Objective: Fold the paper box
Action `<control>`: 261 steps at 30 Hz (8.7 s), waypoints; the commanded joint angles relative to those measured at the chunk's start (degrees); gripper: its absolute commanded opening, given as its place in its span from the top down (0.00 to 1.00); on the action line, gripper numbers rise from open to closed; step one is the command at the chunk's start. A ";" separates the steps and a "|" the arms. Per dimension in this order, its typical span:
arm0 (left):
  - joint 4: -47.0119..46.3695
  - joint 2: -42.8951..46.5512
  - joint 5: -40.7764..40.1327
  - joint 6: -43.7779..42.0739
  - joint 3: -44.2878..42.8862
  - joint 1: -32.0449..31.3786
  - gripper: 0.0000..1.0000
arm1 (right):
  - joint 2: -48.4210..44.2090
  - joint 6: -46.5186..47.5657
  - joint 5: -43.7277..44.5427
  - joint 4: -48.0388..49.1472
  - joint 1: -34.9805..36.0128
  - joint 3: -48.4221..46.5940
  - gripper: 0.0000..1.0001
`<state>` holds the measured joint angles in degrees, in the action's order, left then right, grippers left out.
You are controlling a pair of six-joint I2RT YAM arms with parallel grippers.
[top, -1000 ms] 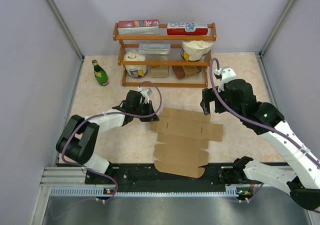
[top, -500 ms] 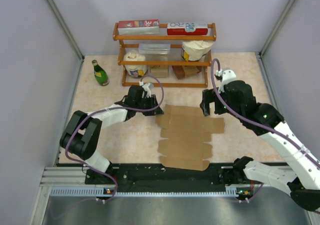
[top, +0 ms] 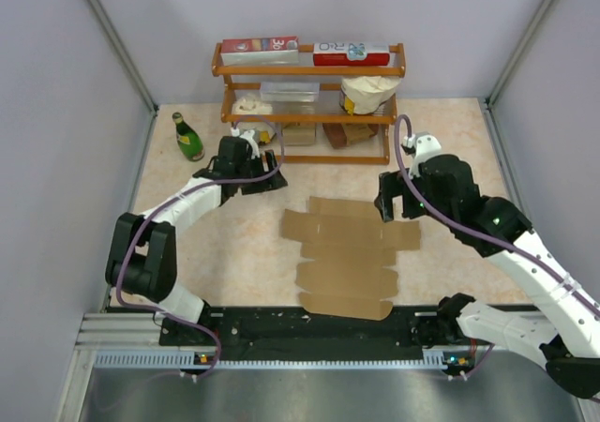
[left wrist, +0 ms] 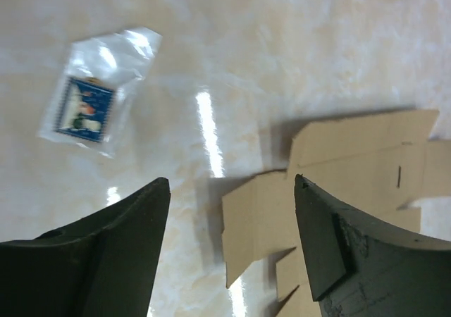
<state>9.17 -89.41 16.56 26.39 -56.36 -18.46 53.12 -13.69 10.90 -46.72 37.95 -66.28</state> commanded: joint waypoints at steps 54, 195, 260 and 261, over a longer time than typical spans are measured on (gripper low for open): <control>9.11 34.03 -14.62 14.66 14.35 -7.46 0.27 | 4.01 -10.30 -20.91 12.44 -17.48 15.92 0.07; 0.59 9.96 -18.05 18.26 21.38 -39.81 1.00 | 53.84 22.40 -48.24 20.79 -21.87 -2.01 0.14; -5.93 12.93 -15.67 20.72 26.13 -39.90 1.00 | 41.36 18.36 -33.94 29.49 -13.79 9.24 1.00; -4.87 14.59 -16.03 20.63 25.69 -39.81 1.00 | 40.84 18.09 -32.88 29.75 -13.44 9.41 1.00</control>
<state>1.17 -79.92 3.77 46.87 -31.27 -58.41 97.86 6.20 -27.73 -19.11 23.16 -56.23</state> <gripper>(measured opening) 0.008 0.010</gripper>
